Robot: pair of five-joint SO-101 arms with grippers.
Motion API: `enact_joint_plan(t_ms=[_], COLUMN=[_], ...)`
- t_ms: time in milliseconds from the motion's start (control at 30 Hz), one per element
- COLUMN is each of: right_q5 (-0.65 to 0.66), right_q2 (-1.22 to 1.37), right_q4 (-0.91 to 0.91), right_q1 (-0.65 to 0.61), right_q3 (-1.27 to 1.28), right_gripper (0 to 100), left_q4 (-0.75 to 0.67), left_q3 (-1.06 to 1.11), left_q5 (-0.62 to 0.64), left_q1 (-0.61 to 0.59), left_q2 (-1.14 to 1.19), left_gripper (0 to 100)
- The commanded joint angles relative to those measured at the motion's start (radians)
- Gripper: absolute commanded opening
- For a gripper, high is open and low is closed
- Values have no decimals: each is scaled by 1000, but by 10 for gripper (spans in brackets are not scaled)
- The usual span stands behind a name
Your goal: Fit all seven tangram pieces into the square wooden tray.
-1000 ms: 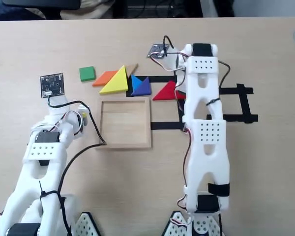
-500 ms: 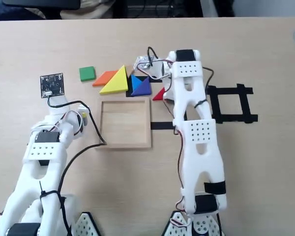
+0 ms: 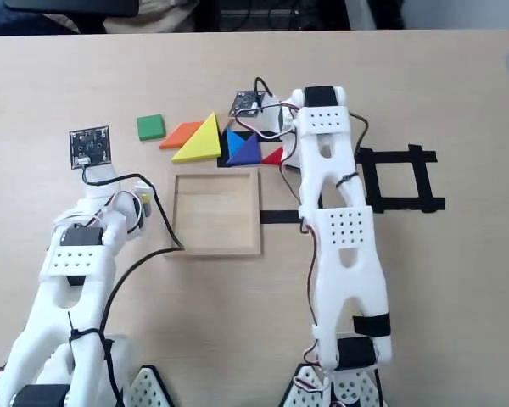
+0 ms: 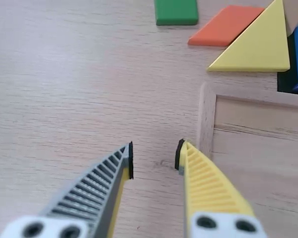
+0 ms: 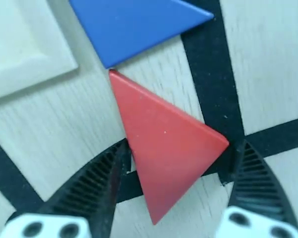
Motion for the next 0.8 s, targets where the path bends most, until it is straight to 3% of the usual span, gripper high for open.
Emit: enact_joint_plan(t_ms=[0,567,767], right_q5=[11,23,77], right_q2=[4,91,90], right_q4=[15,57,51], right_q1=[35,55,34], right_q3=[-48,-59,-61], right_gripper=[332,319,77], left_q4=[-20,-18,-18], left_q3=[-4,-4,-4], left_q5=[5,8,8], left_q1=[5,2,4], left_q2=[-3,-3,-3], left_gripper=[166,166,166])
